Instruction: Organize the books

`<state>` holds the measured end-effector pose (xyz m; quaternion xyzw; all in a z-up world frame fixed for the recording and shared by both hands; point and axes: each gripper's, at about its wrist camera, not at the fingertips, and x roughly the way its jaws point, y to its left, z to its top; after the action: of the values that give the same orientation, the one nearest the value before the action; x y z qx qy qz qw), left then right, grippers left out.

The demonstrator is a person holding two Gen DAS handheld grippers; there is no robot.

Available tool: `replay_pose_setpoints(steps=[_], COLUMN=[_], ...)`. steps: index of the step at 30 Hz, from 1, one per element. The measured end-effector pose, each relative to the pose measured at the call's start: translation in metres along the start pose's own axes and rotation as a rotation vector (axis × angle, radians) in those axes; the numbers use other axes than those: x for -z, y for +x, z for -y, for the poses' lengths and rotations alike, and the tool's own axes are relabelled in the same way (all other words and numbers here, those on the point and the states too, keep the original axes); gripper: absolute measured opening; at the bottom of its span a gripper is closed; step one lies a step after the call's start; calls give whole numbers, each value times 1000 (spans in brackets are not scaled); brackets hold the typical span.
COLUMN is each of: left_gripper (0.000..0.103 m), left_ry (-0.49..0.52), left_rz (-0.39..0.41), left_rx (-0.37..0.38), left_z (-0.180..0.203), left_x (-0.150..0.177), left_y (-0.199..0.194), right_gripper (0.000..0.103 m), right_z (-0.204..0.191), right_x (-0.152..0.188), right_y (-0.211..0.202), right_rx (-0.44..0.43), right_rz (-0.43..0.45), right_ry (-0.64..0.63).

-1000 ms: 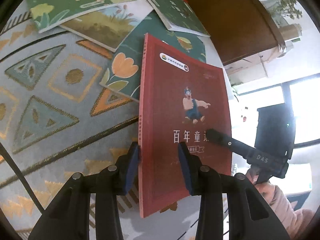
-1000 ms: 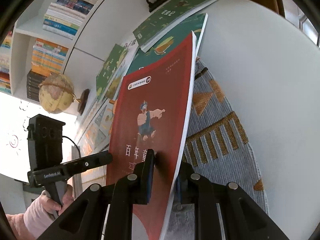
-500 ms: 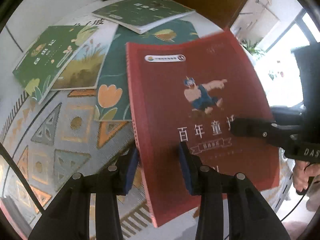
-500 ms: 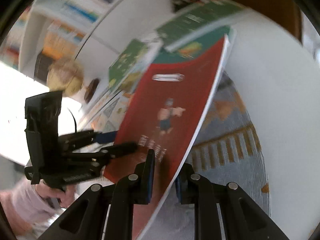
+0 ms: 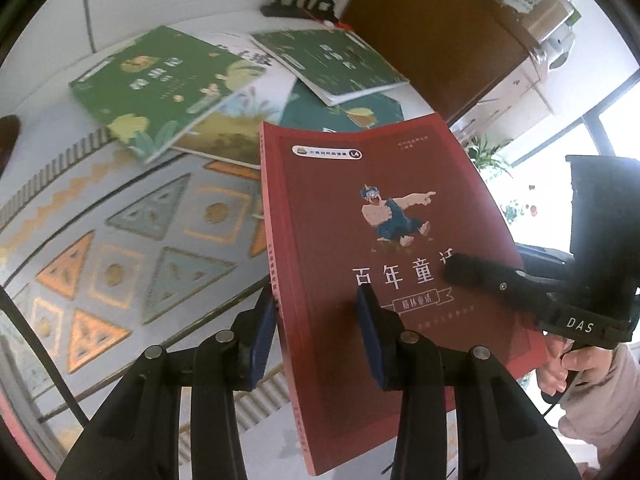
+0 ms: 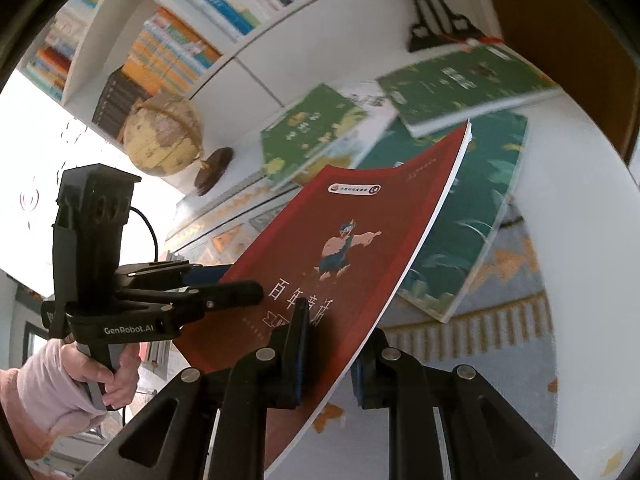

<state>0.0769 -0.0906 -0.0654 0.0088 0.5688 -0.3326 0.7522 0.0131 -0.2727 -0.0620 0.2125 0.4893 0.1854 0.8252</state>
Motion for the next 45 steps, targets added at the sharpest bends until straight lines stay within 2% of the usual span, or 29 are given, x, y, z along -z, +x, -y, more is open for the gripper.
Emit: replay_pose_setpoints(steps=[6, 16, 25, 31, 38, 41, 45], left_gripper=[37, 37, 39, 39, 39, 39, 39], left_ry=[-18, -118, -237, -341, -439, -481, -526], left_rz=[36, 134, 212, 245, 256, 251, 239], left_rx=[-33, -81, -145, -192, -222, -213, -202], left_z=[-28, -118, -209, -269, -318, -335, -352], left_x=[20, 57, 114, 162, 211, 227, 237], left_y=[-31, -111, -179, -220, -245, -243, -233], right_gripper=[18, 18, 18, 19, 19, 19, 19], right_z=[-42, -134, -223, -298, -352, -359, -365], right_x=[-6, -7, -1, 13, 35, 43, 52], right_y=[11, 43, 84, 137, 196, 219, 237], right_rx=[-6, -50, -105, -161, -212, -235, -212], right_rz=[-6, -23, -56, -111, -196, -235, -257], right_ry=[-64, -182, -307, -376, -406, -378, -376])
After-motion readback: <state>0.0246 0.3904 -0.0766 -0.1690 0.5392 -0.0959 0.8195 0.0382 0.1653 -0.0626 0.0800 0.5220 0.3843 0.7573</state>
